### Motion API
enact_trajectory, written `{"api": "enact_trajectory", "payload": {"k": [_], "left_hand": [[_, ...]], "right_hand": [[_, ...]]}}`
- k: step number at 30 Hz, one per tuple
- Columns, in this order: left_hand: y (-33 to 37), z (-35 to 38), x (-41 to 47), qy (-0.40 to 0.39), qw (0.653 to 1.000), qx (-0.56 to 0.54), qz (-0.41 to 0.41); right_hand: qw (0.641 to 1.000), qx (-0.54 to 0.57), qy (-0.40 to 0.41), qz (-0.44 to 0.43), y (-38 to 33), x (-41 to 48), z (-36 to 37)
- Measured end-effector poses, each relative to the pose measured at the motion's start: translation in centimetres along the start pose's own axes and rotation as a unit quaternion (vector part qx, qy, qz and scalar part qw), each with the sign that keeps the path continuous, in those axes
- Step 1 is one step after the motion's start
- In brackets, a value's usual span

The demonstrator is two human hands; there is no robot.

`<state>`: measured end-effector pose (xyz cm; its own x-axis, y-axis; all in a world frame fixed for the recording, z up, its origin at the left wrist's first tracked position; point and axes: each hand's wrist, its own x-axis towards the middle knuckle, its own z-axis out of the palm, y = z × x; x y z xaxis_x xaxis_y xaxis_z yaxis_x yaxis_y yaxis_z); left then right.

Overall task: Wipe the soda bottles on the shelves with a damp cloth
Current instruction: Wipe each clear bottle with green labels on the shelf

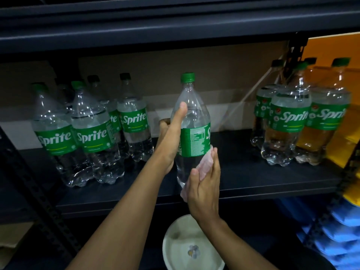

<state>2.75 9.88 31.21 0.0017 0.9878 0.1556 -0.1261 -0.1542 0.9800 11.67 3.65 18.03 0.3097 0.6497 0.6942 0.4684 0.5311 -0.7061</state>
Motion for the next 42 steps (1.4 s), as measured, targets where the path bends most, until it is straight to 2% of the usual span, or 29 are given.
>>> {"api": "enact_trajectory", "payload": {"k": [4,9,14,16,18,22,27,31,36,39,42], "left_hand": [[0.9,-0.1,-1.0,-0.023,1.000,0.007,0.007],[3.3,0.4,-3.4,-0.085,0.995,0.035,0.036],[4.1,0.3,-3.6,-0.059,0.997,0.012,0.043],[4.0,0.1,-3.6,-0.071,0.997,-0.012,0.040],[3.8,0.0,-3.4,-0.084,0.996,0.010,0.028],[1.9,-0.3,-1.4,-0.074,0.997,0.028,-0.013],[0.7,-0.5,0.0,-0.023,0.999,-0.033,-0.019],[0.4,-0.5,0.0,-0.032,0.999,-0.024,-0.023],[3.2,0.0,-2.8,-0.084,0.996,-0.001,0.017],[3.3,0.3,-2.9,-0.119,0.992,0.027,0.039],[3.9,0.2,-3.0,-0.109,0.993,0.037,0.018]], "right_hand": [[0.999,-0.004,-0.010,-0.033,-1.3,1.8,-0.8],[0.999,0.013,-0.015,-0.038,-6.8,10.3,-1.9],[0.998,0.013,-0.044,-0.053,-10.0,16.1,-2.7],[0.998,0.023,-0.039,-0.041,-9.6,15.5,-2.2],[0.998,0.024,-0.009,-0.061,-8.9,13.5,-1.3],[0.992,-0.039,0.060,-0.103,-6.1,8.0,0.3],[0.999,-0.004,0.021,-0.029,-1.1,0.9,0.5],[0.999,0.041,-0.012,0.014,-0.3,-0.6,-0.3],[0.998,0.057,0.010,-0.016,-3.6,5.4,-1.1],[0.999,0.042,-0.010,-0.026,-7.3,11.0,-2.0],[0.998,0.032,-0.038,-0.028,-9.9,15.5,-2.4]]}}
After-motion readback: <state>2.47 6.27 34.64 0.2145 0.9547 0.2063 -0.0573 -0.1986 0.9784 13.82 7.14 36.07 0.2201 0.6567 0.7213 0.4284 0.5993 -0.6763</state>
